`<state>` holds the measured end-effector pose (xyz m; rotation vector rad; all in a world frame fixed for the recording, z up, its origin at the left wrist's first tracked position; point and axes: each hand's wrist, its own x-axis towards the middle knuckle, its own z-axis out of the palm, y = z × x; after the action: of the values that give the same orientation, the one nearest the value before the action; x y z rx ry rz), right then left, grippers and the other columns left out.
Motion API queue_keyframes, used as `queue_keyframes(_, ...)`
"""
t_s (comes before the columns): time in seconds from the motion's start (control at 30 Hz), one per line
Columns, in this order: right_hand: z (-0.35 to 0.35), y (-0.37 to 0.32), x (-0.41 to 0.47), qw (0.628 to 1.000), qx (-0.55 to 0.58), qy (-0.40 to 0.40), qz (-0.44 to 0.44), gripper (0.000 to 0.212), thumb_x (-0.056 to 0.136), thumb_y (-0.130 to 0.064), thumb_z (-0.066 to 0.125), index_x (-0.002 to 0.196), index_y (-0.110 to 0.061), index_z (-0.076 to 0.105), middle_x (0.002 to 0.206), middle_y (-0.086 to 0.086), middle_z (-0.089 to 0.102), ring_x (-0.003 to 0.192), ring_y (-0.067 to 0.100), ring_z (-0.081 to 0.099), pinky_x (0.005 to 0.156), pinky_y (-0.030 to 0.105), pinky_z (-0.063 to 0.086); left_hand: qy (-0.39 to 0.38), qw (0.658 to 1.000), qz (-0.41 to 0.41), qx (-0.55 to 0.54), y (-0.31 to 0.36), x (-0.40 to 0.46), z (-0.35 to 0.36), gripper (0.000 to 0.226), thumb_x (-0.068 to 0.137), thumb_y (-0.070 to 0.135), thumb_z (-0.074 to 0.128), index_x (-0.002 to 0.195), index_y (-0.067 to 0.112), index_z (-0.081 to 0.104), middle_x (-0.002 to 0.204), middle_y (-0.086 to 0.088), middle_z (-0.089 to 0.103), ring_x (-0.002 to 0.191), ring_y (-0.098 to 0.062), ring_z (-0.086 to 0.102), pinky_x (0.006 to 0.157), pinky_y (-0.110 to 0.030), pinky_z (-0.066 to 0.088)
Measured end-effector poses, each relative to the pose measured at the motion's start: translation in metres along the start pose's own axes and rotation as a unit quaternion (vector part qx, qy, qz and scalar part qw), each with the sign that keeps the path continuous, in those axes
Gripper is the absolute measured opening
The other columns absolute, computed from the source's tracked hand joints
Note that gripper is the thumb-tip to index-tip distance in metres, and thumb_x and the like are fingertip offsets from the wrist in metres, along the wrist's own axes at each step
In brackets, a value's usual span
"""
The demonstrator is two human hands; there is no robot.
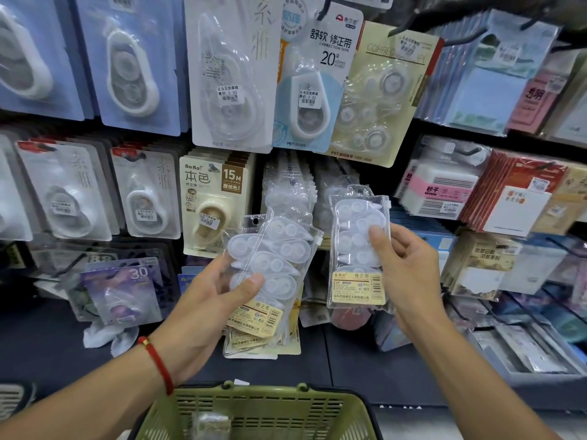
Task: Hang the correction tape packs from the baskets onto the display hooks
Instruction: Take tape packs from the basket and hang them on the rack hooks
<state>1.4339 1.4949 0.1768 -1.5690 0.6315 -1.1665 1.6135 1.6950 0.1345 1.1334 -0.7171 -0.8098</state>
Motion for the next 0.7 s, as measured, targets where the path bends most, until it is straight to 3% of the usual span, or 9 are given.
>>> queue_keyframes(0.1,0.001,-0.002,-0.001,0.998,-0.051,0.023,0.001,0.03,0.096,-0.045,0.071,0.117,-0.024,0.074,0.108,-0.005,0.08,0.102,0.011,0.076,0.095,0.041,0.061,0.006,1.0,-0.005,-0.006,0.0,0.0,0.001,0.051,0.074,0.033,0.08,0.124,0.041,0.072,0.127,-0.003,0.076,0.118,-0.024,0.073,0.097,-0.043,0.051)
queue_keyframes(0.17,0.0,-0.003,-0.005,0.981,-0.174,0.067,-0.054,0.024,0.099,-0.04,0.069,0.12,-0.03,0.067,0.114,-0.012,0.072,0.102,0.002,0.069,0.093,0.029,0.058,0.004,1.0,-0.007,-0.007,0.0,0.0,0.002,0.053,0.075,0.033,0.081,0.126,0.04,0.071,0.127,-0.003,0.076,0.118,-0.025,0.073,0.098,-0.044,0.051)
queue_keyframes(0.23,0.002,-0.004,-0.013,0.959,-0.246,0.084,-0.109,0.019,0.1,-0.032,0.07,0.117,-0.033,0.062,0.113,-0.012,0.066,0.099,0.004,0.064,0.087,0.025,0.053,-0.002,1.0,-0.006,-0.005,0.001,-0.001,0.002,0.054,0.077,0.034,0.086,0.129,0.039,0.07,0.128,-0.004,0.076,0.119,-0.026,0.072,0.101,-0.046,0.05)
queue_keyframes(0.3,0.009,-0.002,-0.024,0.97,-0.224,0.004,-0.092,0.01,0.098,-0.03,0.072,0.107,-0.031,0.068,0.1,-0.015,0.071,0.09,0.002,0.065,0.079,0.018,0.051,-0.013,1.0,-0.004,-0.004,-0.001,-0.002,0.001,0.058,0.08,0.033,0.086,0.134,0.033,0.067,0.129,-0.008,0.075,0.12,-0.028,0.072,0.104,-0.048,0.049)
queue_keyframes(0.37,0.02,0.002,-0.038,0.978,-0.162,-0.129,-0.018,0.007,0.096,-0.037,0.074,0.102,-0.033,0.074,0.096,-0.016,0.076,0.084,0.002,0.068,0.073,0.014,0.052,-0.023,1.0,-0.001,-0.002,-0.003,-0.002,0.002,0.06,0.082,0.031,0.087,0.137,0.029,0.064,0.128,-0.01,0.075,0.121,-0.03,0.071,0.102,-0.046,0.053)
queue_keyframes(0.47,0.036,0.01,-0.053,0.976,-0.113,-0.186,0.011,0.014,0.093,-0.039,0.076,0.103,-0.029,0.075,0.102,-0.009,0.078,0.094,0.014,0.072,0.083,0.026,0.059,-0.028,1.0,0.012,0.001,-0.005,-0.002,0.005,0.058,0.079,0.026,0.087,0.133,0.03,0.067,0.125,-0.011,0.076,0.116,-0.03,0.074,0.089,-0.033,0.062)
queue_keyframes(0.57,0.04,0.012,-0.053,0.987,-0.068,-0.141,0.026,0.003,0.098,-0.028,0.075,0.094,-0.029,0.075,0.096,-0.003,0.079,0.089,0.018,0.075,0.077,0.033,0.061,-0.024,1.0,0.015,-0.013,-0.006,0.0,0.005,0.058,0.073,0.025,0.087,0.129,0.031,0.069,0.124,-0.012,0.077,0.113,-0.032,0.075,0.084,-0.034,0.064)
queue_keyframes(0.63,0.038,0.01,-0.05,0.991,-0.014,-0.119,0.057,0.012,0.101,-0.032,0.069,0.089,-0.033,0.071,0.09,0.004,0.079,0.08,0.022,0.074,0.063,0.035,0.061,-0.021,0.999,0.014,-0.025,-0.004,0.001,0.005,0.062,0.074,0.026,0.085,0.133,0.03,0.067,0.125,-0.01,0.076,0.115,-0.03,0.074,0.088,-0.037,0.064)
queue_keyframes(0.7,0.034,0.004,-0.046,0.994,0.018,-0.075,0.076,0.015,0.095,-0.046,0.067,0.092,-0.032,0.067,0.092,0.019,0.074,0.078,0.03,0.069,0.068,0.054,0.062,-0.016,1.0,0.013,-0.022,-0.003,0.003,0.004,0.056,0.081,0.021,0.08,0.134,0.03,0.066,0.124,-0.006,0.077,0.115,-0.026,0.074,0.09,-0.035,0.064)
